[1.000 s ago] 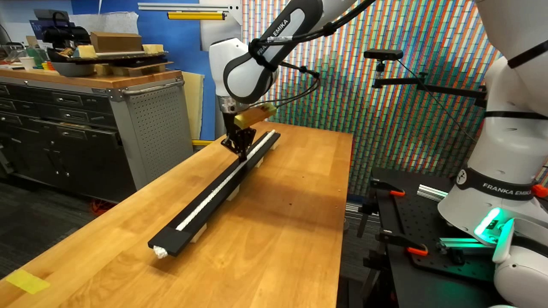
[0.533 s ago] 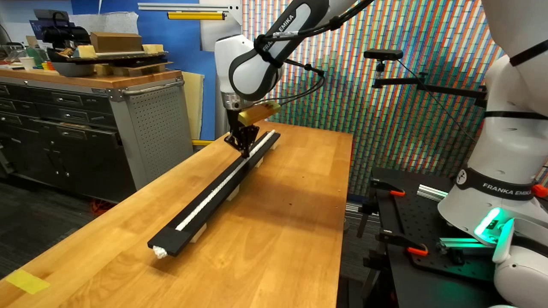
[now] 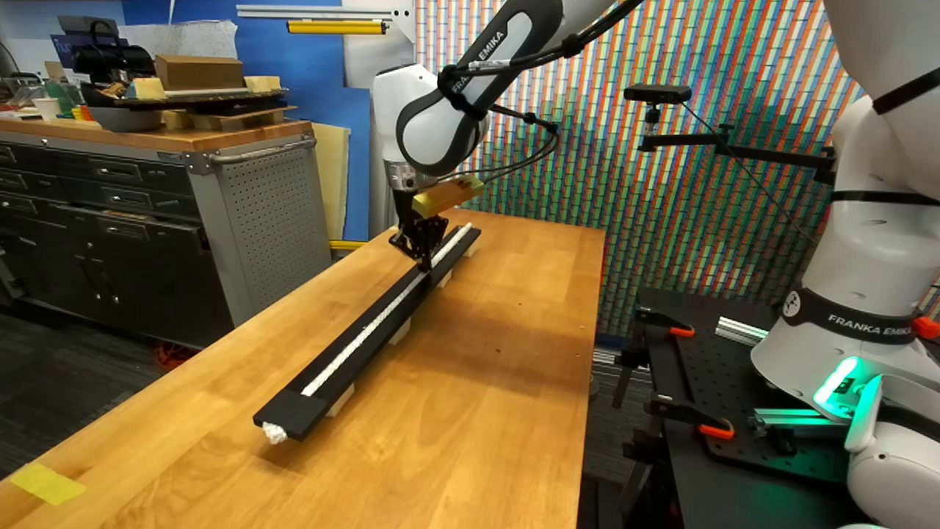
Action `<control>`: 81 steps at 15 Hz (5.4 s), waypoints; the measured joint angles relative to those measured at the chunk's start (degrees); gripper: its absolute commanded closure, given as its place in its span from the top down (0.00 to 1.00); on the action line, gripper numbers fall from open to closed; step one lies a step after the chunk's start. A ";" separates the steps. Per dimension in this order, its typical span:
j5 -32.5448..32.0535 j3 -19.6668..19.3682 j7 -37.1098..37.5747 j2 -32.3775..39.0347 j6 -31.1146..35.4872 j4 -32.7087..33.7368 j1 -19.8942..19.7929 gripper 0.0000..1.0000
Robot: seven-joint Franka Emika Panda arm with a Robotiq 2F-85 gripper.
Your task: Put the rope in the groove then press down on the rope
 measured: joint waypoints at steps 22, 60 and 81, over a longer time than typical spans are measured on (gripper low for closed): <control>1.71 -1.22 0.50 2.03 0.24 2.54 -3.74 0.10; 8.85 -5.09 3.09 2.00 4.16 1.18 -11.14 0.09; 8.86 -6.89 4.96 -1.07 14.01 -3.10 -9.78 0.08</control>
